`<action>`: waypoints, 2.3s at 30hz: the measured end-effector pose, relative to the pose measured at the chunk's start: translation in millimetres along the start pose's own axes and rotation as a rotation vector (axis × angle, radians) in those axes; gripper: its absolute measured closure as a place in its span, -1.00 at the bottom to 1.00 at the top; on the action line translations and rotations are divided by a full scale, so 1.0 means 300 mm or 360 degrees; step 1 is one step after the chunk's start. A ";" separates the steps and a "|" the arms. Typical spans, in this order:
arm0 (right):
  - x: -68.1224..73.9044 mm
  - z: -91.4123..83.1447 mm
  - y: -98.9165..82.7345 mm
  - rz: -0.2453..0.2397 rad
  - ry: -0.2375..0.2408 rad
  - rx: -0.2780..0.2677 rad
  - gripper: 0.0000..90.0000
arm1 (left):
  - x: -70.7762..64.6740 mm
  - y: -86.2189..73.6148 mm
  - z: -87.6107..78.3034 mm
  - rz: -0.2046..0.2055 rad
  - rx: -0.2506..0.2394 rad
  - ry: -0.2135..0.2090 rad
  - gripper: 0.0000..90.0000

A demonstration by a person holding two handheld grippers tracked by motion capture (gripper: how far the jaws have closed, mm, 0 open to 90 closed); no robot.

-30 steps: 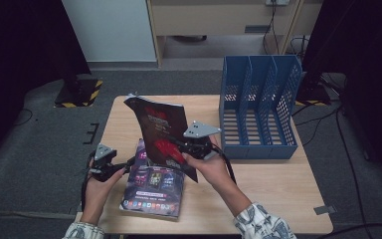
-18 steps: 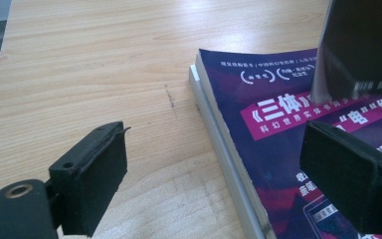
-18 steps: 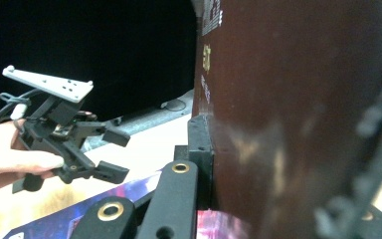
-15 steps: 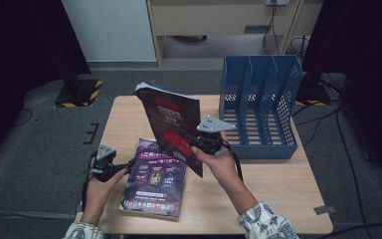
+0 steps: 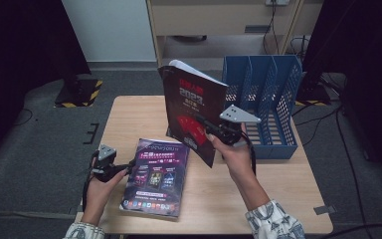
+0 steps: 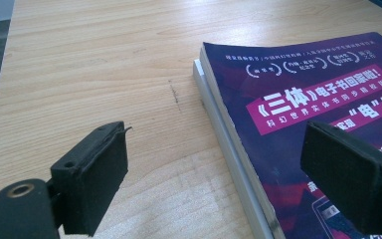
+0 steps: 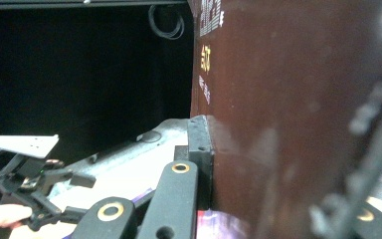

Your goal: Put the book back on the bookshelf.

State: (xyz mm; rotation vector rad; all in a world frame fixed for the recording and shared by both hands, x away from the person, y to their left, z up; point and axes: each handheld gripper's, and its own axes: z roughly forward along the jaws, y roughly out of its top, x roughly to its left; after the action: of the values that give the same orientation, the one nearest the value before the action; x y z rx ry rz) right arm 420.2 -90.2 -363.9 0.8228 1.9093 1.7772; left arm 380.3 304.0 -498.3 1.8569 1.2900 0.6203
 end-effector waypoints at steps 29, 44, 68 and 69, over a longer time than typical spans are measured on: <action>-0.141 -0.144 0.077 0.0060 -0.0318 -0.0151 0.93 | -0.003 0.000 0.004 0.0007 0.0005 0.0011 -0.77; -0.201 -0.203 0.084 0.0047 -0.0474 -0.0168 0.93 | 0.000 0.000 0.003 -0.0001 0.0001 0.0012 -0.77; -0.250 -0.269 0.081 0.0036 -0.0564 -0.0109 0.93 | 0.003 0.000 0.002 -0.0019 -0.0004 0.0013 -0.77; -0.252 -0.271 0.081 0.0034 -0.0571 -0.0105 0.93 | 0.003 0.000 0.002 -0.0018 -0.0005 0.0013 -0.77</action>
State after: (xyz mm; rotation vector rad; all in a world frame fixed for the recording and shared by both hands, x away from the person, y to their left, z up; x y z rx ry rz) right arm 427.1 -200.6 -338.4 1.0600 1.6065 1.5687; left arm 381.0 304.6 -498.8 1.8451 1.3033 0.6238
